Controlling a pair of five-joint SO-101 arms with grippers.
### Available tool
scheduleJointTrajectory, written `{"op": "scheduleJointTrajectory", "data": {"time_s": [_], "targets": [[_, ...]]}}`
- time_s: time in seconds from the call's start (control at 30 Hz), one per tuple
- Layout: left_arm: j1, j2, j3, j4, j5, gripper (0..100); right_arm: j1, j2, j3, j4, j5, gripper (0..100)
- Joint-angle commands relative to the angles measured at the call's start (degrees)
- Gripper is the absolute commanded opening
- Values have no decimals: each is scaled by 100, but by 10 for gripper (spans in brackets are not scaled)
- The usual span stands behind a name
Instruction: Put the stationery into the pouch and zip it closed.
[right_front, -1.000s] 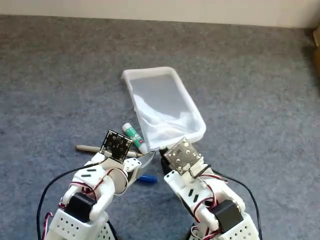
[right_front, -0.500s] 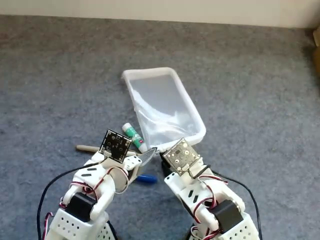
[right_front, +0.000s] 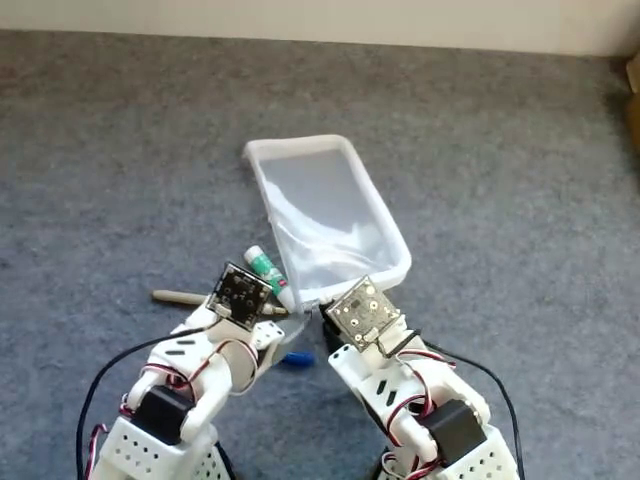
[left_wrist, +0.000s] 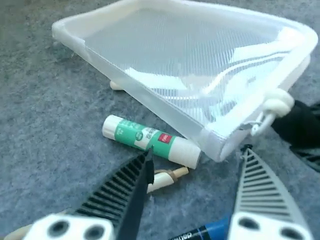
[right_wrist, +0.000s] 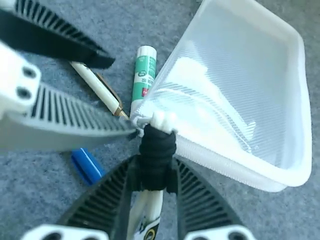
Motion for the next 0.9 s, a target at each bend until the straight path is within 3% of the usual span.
{"op": "scheduleJointTrajectory", "data": {"time_s": [0.0,0.3,0.5,0.67,0.87], "targets": [[286,-75,-321,237,-53,262,-57,-92,-365,-110,-62,5],[-84,-75,189,-642,-35,262,-66,-92,-374,22,-62,5],[-101,-66,189,-695,-35,259,-84,-92,-374,31,-62,5],[-101,-66,189,-730,-62,159,-356,-92,-497,303,-62,5],[-101,-75,180,-730,-62,106,-374,-92,-523,312,-62,5]]}}
